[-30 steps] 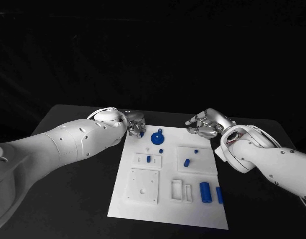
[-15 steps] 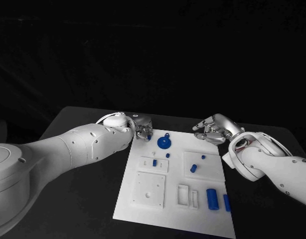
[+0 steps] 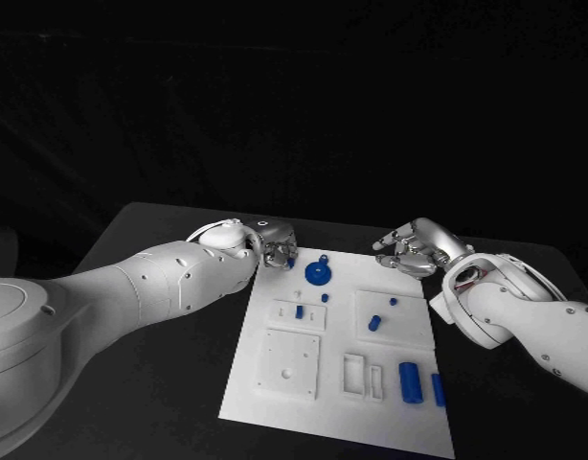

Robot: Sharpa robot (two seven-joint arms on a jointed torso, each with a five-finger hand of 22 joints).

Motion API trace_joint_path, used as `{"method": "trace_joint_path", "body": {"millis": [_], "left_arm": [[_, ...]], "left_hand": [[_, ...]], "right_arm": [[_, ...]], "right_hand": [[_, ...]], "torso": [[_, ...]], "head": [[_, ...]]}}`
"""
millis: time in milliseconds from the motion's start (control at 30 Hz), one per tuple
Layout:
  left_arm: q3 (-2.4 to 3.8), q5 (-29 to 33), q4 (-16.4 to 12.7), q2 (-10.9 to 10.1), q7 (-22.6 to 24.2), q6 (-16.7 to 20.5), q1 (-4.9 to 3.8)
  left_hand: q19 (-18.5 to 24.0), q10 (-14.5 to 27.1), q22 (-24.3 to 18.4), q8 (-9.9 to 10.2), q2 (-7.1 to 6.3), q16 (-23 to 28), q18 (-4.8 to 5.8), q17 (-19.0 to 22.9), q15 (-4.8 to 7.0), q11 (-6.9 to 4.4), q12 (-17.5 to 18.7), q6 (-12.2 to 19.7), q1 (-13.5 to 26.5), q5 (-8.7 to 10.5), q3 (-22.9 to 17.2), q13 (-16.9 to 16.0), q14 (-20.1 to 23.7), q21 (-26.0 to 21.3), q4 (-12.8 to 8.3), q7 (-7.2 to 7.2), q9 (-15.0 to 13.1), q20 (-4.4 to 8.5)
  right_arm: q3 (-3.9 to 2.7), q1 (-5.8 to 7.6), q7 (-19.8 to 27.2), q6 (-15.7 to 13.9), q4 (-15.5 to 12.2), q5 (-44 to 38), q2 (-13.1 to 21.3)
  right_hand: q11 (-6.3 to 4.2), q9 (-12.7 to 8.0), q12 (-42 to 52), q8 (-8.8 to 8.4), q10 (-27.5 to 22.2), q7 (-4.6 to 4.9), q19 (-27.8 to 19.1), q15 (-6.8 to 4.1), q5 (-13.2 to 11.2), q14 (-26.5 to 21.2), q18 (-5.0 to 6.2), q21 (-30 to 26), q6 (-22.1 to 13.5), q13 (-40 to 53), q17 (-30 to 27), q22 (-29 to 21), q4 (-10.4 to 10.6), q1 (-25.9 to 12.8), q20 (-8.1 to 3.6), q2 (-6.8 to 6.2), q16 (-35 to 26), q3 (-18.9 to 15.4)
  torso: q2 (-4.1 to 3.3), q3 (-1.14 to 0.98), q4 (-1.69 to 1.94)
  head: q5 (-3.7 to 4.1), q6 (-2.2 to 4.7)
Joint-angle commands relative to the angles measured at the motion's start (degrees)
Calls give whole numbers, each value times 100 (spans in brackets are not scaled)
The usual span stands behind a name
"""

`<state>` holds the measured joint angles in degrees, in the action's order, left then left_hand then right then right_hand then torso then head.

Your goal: Assemble the parts on the task board

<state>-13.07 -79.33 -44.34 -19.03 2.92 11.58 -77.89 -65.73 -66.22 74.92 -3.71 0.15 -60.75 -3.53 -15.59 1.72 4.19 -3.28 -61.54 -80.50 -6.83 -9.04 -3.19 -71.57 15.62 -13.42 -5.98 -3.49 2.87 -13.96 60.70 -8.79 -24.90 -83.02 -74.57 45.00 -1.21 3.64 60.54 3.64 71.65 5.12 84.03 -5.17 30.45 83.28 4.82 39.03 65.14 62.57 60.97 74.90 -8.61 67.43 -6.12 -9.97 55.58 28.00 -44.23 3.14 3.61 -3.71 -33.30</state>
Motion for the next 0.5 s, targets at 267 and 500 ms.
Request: {"method": "trace_joint_path", "body": {"millis": [267,500], "left_arm": [[-61,-158,-78,-16,160,-75,162],[-60,-58,-205,-117,241,190,164]], "left_hand": [[-82,-314,136,8,11,55,-112,36,-18,-19,-5,-254,26,-313,-66,-11,-172,65,-16,-51,-13,-20],[-133,-397,136,12,-23,78,-150,16,-20,-31,-5,-304,98,-519,-156,-11,-299,149,-17,-41,-13,-23]], "right_arm": [[-2,-2,43,18,-29,-9,1],[-2,-2,43,17,-32,-5,5]], "right_hand": [[-2,-6,2,-10,-19,-7,181,21,31,-20,44,-39,-36,1,-7,449,13,-37,11,4,-23,-40],[-2,-7,-3,-11,-23,-7,180,20,37,-20,43,-51,-37,-3,-9,446,20,-46,11,6,-25,-48]], "torso": [[-4,1,2],[0,3,-1]], "head": [[10,-30],[15,-33]]}}
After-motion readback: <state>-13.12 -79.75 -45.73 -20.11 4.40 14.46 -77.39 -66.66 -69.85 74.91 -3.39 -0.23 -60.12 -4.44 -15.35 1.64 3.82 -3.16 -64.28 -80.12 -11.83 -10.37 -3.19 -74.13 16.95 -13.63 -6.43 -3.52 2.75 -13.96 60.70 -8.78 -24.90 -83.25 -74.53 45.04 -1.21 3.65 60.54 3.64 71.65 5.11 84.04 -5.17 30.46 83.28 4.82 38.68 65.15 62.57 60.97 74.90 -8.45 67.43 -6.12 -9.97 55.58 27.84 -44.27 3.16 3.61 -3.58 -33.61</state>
